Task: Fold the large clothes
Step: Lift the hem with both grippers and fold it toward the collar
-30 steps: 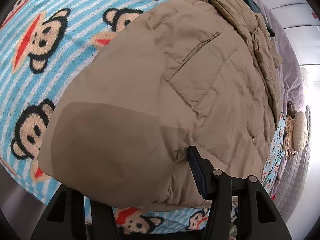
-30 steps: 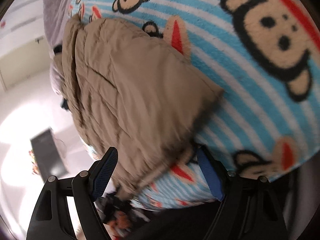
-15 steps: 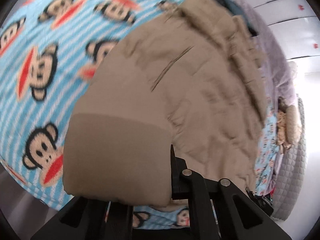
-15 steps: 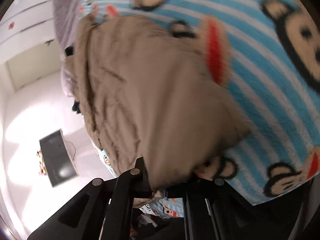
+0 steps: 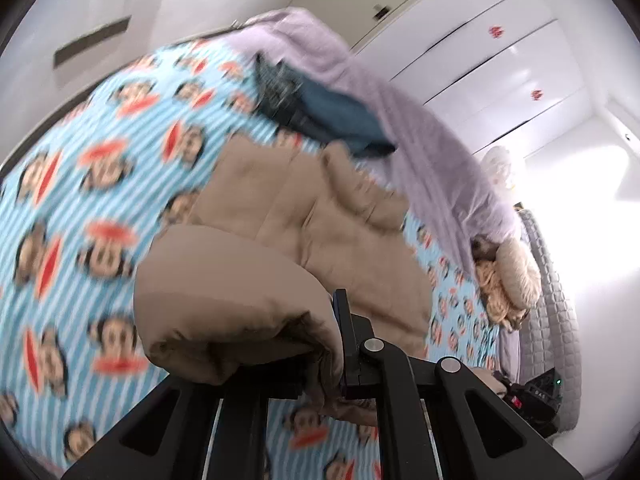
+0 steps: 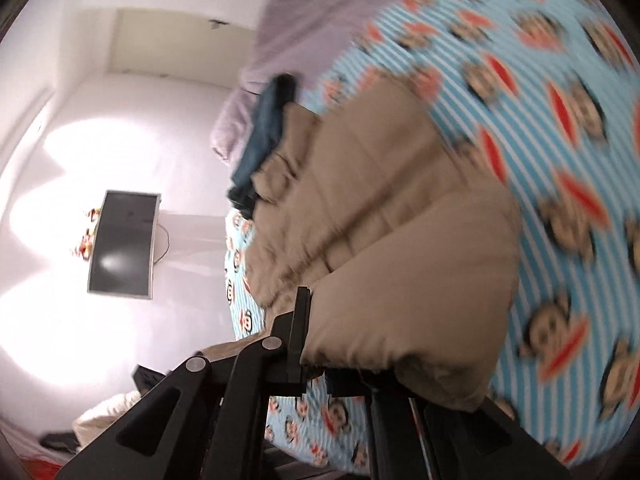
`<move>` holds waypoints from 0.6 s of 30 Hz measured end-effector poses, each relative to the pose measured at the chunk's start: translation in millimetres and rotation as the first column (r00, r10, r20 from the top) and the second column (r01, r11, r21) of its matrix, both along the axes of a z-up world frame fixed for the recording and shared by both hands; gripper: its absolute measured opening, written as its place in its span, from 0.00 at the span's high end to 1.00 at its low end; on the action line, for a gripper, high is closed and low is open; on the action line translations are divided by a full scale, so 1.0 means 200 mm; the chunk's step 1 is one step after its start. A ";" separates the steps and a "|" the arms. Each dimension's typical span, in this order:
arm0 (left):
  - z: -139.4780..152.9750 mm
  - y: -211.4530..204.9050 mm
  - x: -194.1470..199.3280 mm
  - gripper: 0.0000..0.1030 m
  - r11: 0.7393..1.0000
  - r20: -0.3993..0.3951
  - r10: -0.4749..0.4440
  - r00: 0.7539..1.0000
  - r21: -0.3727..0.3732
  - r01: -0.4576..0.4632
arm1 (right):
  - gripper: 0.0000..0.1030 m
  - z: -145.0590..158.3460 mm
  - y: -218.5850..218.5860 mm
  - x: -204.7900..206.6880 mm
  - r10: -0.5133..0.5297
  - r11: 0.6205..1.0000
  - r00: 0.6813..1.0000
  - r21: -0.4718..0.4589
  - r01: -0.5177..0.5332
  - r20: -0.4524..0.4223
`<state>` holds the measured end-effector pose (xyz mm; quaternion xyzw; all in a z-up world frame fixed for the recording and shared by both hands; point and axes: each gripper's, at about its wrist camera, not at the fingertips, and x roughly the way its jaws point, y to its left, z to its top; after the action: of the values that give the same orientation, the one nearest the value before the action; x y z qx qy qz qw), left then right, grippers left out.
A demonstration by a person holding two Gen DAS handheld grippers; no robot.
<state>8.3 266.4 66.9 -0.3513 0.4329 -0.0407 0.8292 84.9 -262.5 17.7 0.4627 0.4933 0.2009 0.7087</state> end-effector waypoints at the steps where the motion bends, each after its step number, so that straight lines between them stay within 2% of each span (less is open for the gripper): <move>1: 0.03 0.00 0.06 0.88 1.000 0.024 -0.003 1.000 0.009 0.003 | 0.94 0.03 0.01 0.06 0.009 1.000 1.000 -0.012 -0.009 0.017; 5: 0.10 0.01 0.29 0.88 0.998 0.072 -0.021 0.997 0.067 0.016 | 0.94 0.13 0.04 0.30 0.057 0.996 0.996 -0.069 -0.052 0.075; 9: 0.09 0.00 0.51 0.88 0.995 0.075 -0.028 0.997 0.098 0.021 | 0.94 0.16 0.10 0.54 0.120 0.984 0.988 -0.140 -0.106 0.093; 15: -0.02 0.01 0.82 0.88 0.990 0.016 -0.035 0.999 0.134 0.032 | 0.94 0.07 0.15 0.87 0.155 0.972 0.986 -0.188 -0.143 0.053; 18: -0.14 0.03 0.97 0.88 0.986 -0.034 -0.034 0.999 0.161 0.039 | 0.94 0.01 0.20 1.03 0.176 0.963 0.984 -0.213 -0.165 0.035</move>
<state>203.1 273.0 39.8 -0.2755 0.4542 -0.0153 0.8471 290.2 -221.6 19.2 0.3357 0.5304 0.2206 0.7466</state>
